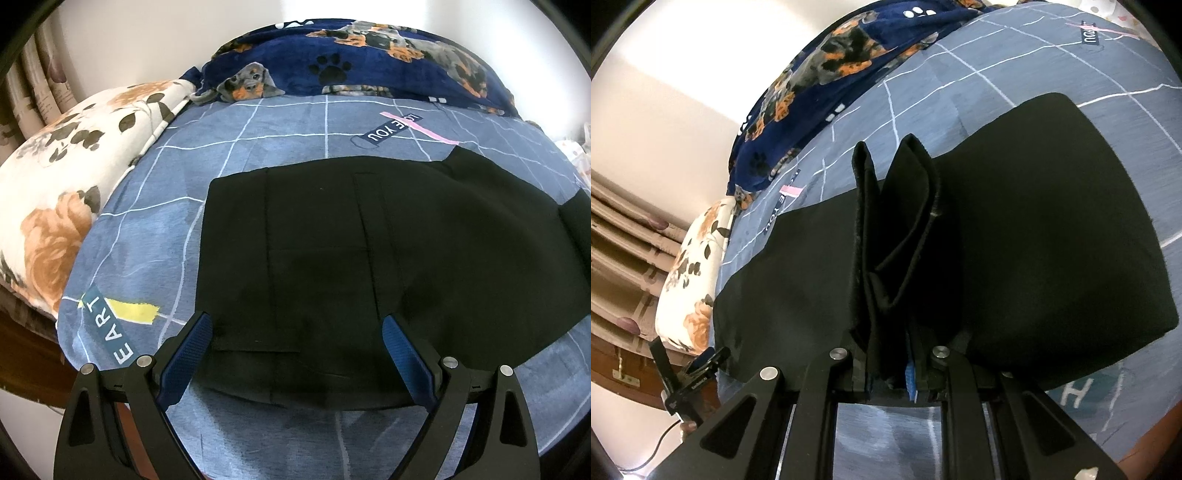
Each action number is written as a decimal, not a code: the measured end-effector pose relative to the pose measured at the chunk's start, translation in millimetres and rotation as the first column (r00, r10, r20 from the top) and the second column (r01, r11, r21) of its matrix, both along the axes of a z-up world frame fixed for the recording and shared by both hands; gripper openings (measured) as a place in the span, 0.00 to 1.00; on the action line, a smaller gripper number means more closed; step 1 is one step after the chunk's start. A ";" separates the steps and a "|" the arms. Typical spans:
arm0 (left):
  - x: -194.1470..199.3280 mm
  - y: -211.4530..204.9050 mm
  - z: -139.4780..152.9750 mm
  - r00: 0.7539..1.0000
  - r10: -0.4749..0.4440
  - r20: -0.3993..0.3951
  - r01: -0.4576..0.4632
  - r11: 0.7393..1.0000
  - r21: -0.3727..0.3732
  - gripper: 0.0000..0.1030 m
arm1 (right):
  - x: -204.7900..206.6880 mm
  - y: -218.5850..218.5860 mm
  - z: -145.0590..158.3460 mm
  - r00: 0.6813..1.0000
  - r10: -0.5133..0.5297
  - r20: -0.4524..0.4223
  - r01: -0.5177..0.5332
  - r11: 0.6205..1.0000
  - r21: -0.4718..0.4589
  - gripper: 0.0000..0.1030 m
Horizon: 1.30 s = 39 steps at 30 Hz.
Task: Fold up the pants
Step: 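Hold the hems with the right gripper and pull them taut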
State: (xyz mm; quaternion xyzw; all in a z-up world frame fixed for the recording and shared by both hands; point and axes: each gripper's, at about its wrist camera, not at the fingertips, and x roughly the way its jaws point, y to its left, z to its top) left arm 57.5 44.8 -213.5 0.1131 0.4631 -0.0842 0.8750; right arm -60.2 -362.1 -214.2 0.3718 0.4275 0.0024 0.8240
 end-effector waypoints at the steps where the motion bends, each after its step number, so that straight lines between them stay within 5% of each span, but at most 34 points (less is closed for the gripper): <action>1: 0.1 0.0 0.0 1.000 0.000 0.000 0.000 1.000 -0.001 0.91 | 1.6 1.4 -0.3 1.000 0.002 -0.001 -0.002 1.000 0.000 0.15; 39: -0.9 -3.3 -1.4 1.000 -0.003 -0.012 0.003 1.000 0.005 0.91 | 22.7 45.1 1.0 0.997 0.079 -0.001 -0.079 0.995 -0.057 0.27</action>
